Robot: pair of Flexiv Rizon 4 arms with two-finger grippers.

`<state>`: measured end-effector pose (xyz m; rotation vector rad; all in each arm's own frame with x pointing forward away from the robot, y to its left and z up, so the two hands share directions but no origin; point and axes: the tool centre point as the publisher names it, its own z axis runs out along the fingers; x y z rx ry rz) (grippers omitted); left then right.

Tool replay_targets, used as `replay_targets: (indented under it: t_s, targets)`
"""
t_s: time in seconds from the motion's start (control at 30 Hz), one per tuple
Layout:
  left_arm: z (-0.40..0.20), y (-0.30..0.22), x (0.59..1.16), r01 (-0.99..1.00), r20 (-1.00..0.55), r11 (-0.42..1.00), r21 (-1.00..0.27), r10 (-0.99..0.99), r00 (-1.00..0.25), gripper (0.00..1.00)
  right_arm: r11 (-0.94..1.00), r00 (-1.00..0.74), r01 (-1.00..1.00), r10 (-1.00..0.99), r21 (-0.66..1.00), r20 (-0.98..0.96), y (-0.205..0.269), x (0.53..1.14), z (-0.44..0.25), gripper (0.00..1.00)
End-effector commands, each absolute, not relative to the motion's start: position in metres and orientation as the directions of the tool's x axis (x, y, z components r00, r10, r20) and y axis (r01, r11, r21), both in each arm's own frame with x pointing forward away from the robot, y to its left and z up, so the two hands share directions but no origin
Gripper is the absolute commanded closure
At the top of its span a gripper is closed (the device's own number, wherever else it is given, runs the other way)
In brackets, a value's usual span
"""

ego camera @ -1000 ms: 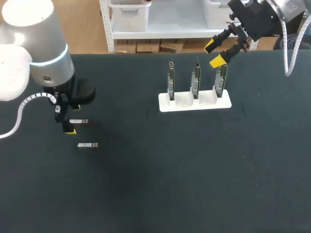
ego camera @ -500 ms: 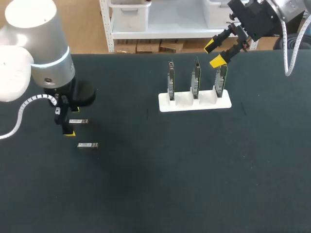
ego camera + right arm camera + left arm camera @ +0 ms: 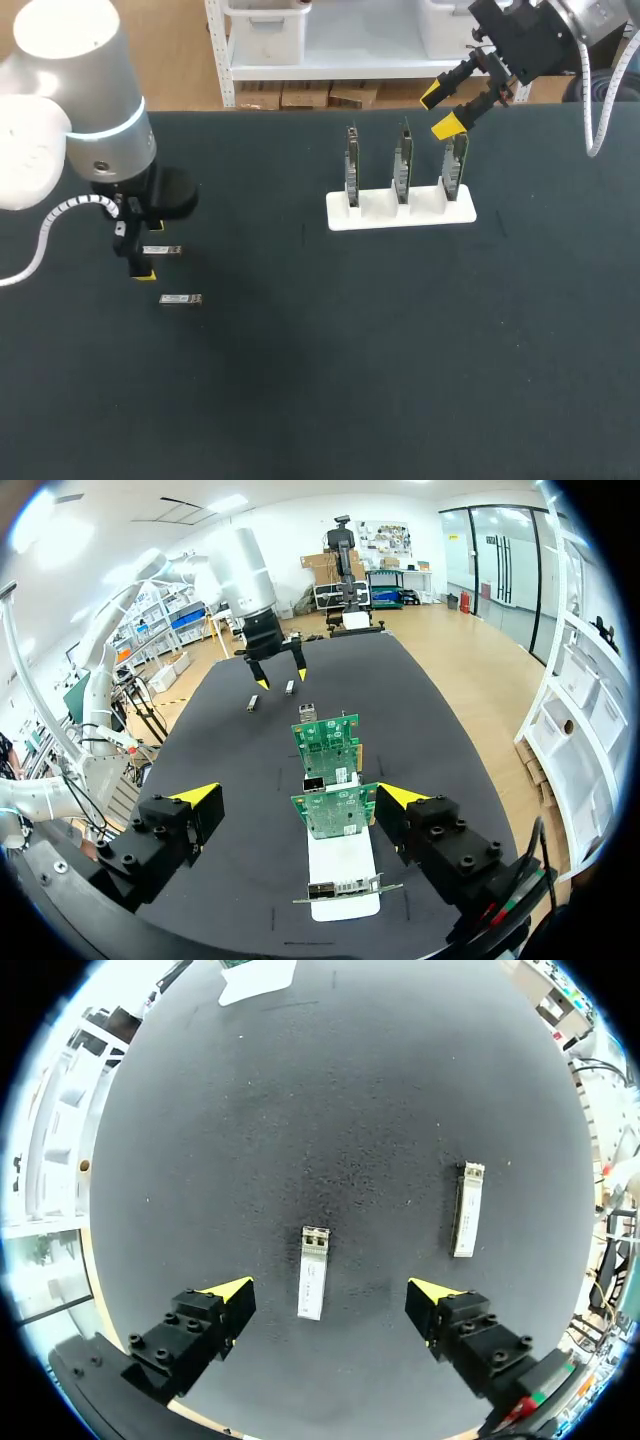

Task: Pick up the optical module with the left hand, and insert it into the network port with the right hand.

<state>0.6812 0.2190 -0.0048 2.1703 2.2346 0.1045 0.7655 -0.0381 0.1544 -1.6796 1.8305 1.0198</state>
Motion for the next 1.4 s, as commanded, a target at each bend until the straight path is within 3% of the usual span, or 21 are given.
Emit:
replay_targets:
  t_s: [0.03,1.4]
  targets:
    - [-0.0049,0.2197,0.6826,0.998,0.033,0.029,0.064,0.999,-0.031,0.0,-0.01,-0.155,-0.978,-0.642,0.211,-0.751,-0.0381,0.7624,0.1543,0.0]
    - [-0.011,0.2204,0.6845,1.0,0.04,0.027,0.007,0.999,-0.027,0.0,-0.01,-0.155,-0.978,-0.642,0.211,-0.751,-0.0381,0.7624,0.1543,0.0]
